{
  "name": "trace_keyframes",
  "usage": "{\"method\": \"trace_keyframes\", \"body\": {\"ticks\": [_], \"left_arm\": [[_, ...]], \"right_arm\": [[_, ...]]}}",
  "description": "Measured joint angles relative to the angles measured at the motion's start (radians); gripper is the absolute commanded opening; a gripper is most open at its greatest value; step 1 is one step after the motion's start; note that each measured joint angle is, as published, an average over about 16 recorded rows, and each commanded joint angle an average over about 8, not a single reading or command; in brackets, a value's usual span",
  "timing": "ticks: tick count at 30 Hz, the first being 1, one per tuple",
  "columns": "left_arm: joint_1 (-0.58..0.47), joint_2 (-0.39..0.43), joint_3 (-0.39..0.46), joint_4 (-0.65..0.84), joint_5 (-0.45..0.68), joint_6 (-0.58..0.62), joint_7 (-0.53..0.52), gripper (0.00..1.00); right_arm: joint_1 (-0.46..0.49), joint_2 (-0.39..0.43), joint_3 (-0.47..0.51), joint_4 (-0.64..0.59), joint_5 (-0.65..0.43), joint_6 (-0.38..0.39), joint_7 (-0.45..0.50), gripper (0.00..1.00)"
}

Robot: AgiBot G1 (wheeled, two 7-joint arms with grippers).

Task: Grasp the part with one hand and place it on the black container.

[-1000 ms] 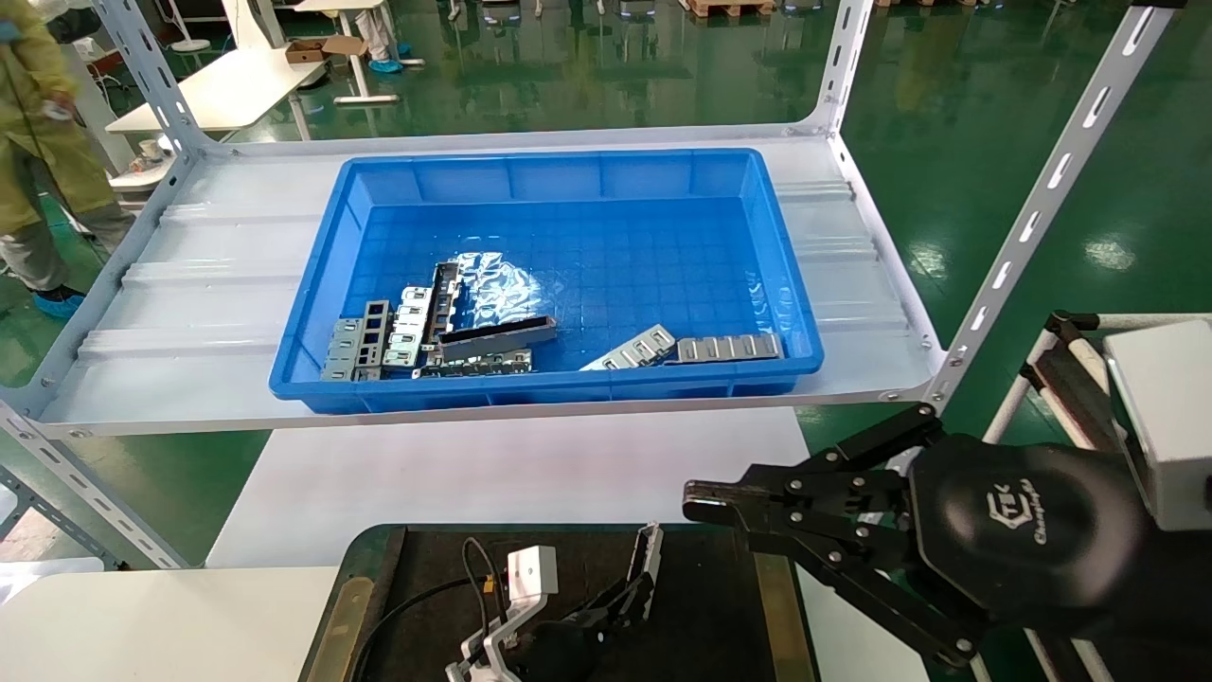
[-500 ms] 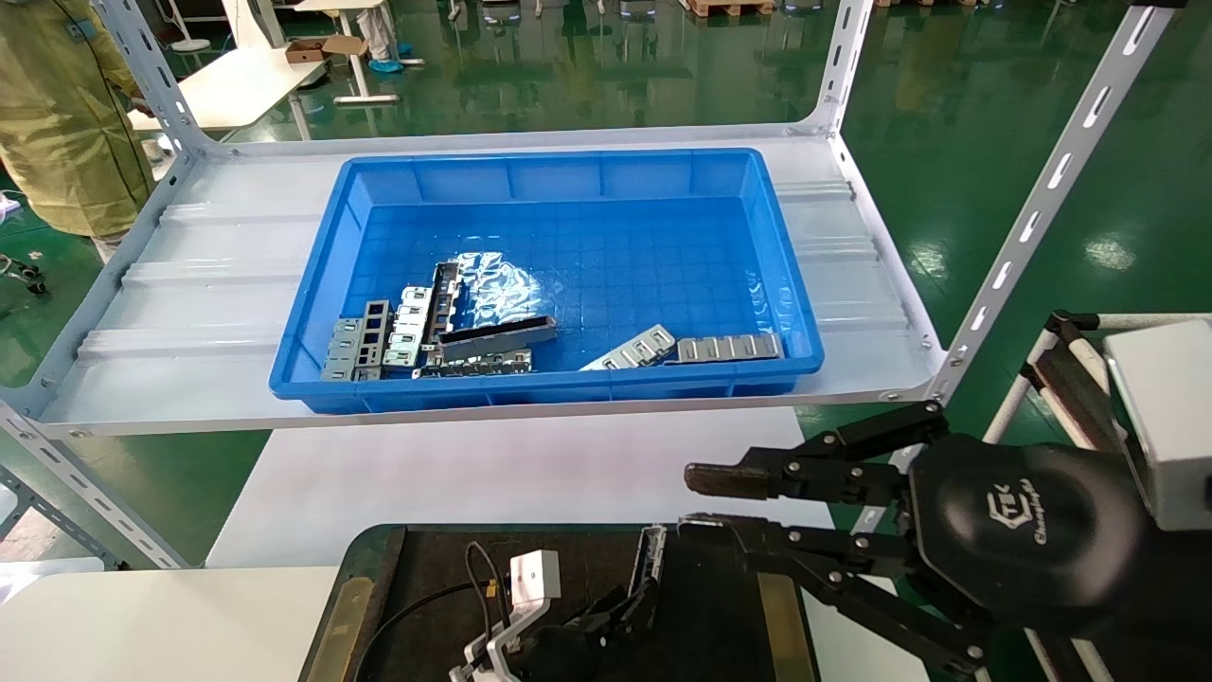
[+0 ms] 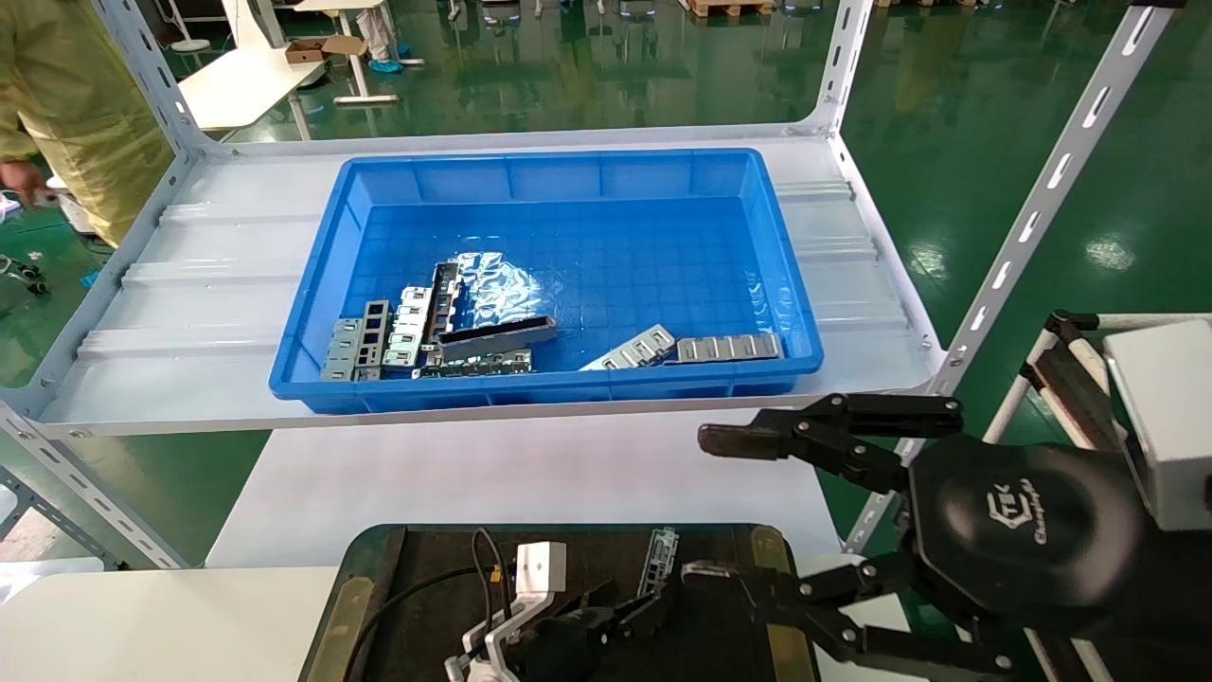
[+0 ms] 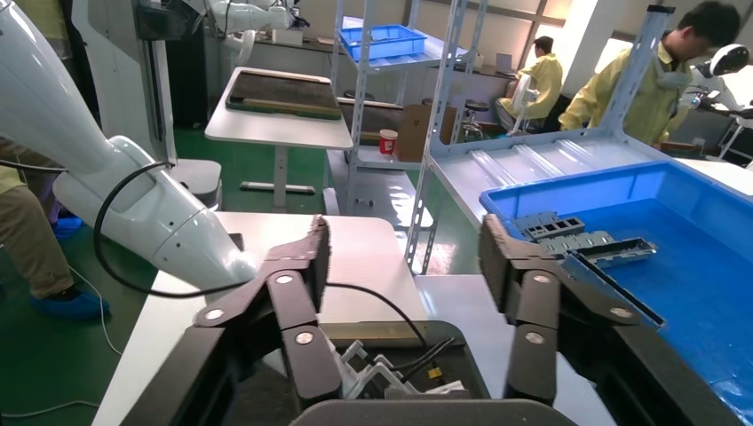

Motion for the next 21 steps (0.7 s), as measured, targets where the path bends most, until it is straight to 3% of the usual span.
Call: {"method": "trace_keyframes", "body": {"ticks": [21], "left_arm": [[-0.036,-0.243,-0.016,-0.051,0.068,0.402,0.168,1.00]], "right_arm": [[0.000,0.000,-0.001,0.000,0.001,0.000,-0.001,1.00]]}}
